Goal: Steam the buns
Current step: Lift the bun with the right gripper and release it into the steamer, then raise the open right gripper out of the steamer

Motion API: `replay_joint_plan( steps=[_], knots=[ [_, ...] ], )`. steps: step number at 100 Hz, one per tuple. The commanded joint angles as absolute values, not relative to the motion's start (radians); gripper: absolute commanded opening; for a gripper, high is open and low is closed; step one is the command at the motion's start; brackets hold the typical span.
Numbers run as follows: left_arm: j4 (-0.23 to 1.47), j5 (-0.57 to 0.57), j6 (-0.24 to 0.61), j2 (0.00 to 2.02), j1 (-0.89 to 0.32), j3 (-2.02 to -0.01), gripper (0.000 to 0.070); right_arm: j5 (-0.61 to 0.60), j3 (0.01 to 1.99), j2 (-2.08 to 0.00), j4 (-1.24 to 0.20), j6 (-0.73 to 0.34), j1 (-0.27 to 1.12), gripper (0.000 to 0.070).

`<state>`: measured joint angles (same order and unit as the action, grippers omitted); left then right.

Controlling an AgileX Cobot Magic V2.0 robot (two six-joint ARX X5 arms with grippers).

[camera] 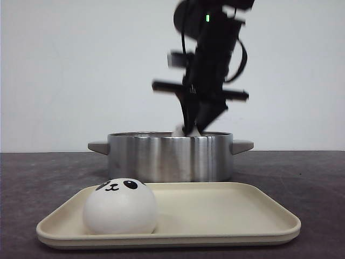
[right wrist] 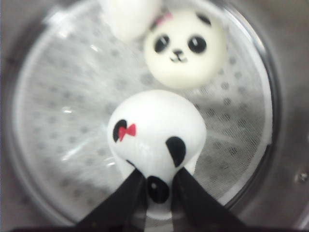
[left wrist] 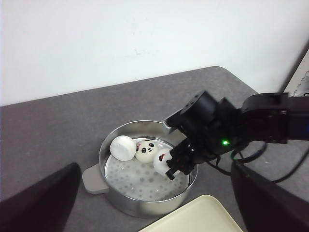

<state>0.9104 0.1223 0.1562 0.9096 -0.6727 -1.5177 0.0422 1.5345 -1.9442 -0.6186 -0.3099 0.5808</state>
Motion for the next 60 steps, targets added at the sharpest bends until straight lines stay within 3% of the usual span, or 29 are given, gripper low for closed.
replay_joint_plan(
  steps=[1, 5, 13, 15, 20, 48, 53, 60],
  knots=[
    [0.906, 0.123, 0.151, 0.915, -0.681, -1.536, 0.0595, 0.042, 1.554, -1.959, -0.606, -0.294, 0.579, 0.0059],
    [0.91, 0.123, 0.15, 0.915, -0.681, -1.536, 0.0595, 0.043, 1.554, -1.962, -0.601, -0.294, 0.577, 0.0175],
    [0.921, 0.123, 0.15, 0.915, -0.681, -1.536, 0.0595, 0.047, 1.554, -1.962, -0.583, -0.294, 0.571, 0.0493],
    [0.925, 0.123, 0.15, 0.915, -0.681, -1.536, 0.0595, 0.048, 1.554, -1.962, -0.581, -0.295, 0.571, 0.0544],
    [0.928, 0.123, 0.15, 0.915, -0.681, -1.536, 0.0595, 0.054, 1.554, -1.962, -0.579, -0.295, 0.57, 0.059],
    [0.933, 0.123, 0.15, 0.916, -0.681, -1.536, 0.0595, 0.051, 1.596, -1.959, -0.635, -0.296, 0.565, 0.0575],
    [0.948, 0.123, 0.152, 0.918, -0.681, -1.536, 0.0595, 0.041, 1.641, -1.953, -0.685, -0.295, 0.565, 0.0451],
    [0.984, 0.123, 0.178, 0.926, -0.681, -1.532, 0.0595, 0.02, 1.711, -1.932, -0.755, -0.275, 0.565, 0.0101]
  ],
)
